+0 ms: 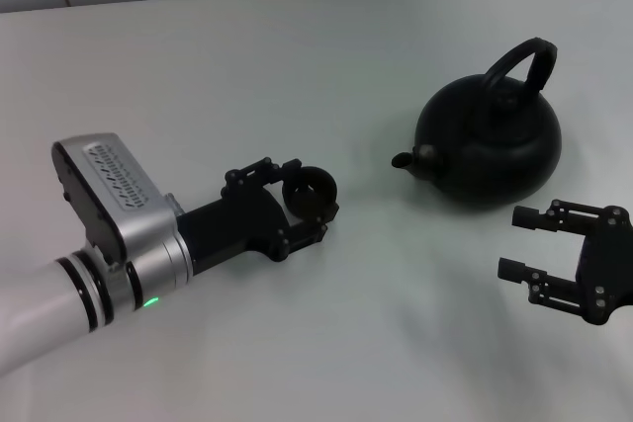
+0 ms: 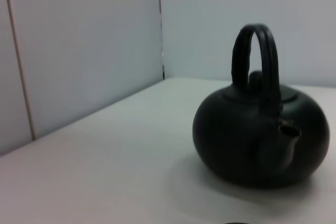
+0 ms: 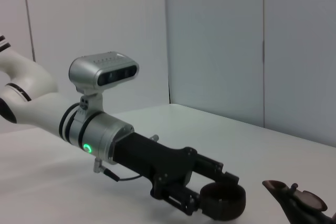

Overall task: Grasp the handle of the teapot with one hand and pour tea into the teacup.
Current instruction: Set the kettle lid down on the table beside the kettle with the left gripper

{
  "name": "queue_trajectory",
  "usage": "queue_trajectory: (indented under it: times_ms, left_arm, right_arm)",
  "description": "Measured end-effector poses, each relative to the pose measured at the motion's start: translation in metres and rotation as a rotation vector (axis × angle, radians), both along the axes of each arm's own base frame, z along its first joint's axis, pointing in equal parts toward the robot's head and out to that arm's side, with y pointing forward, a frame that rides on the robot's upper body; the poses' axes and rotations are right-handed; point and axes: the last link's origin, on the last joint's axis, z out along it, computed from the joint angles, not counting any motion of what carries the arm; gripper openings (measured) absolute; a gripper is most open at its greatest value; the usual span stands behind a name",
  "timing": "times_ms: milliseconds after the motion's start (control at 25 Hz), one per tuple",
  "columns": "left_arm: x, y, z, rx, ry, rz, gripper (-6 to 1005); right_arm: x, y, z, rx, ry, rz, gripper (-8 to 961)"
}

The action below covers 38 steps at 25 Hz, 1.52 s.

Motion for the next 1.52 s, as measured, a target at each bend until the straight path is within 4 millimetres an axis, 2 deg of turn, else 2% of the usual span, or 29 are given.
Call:
queue_trajectory:
  times_ms: [200, 1320, 1520]
  left_arm:
    - [-0.0012, -0.0024, -0.0053, 0.009, 0.016, 0.021, 719]
    - [0.0, -0.0029, -0.0075, 0.021, 0.0, 0.054, 740]
    - [0.001, -0.0037, -0.0069, 0.021, -0.011, 0.049, 796]
  right_arm:
    - [-0.0004, 0.0009, 0.0002, 0.0, -0.001, 0.002, 599]
    - [-0.0011, 0.005, 0.001, 0.005, -0.01, 0.007, 600]
    - [-0.001, 0.0049, 0.001, 0.004, -0.009, 0.005, 600]
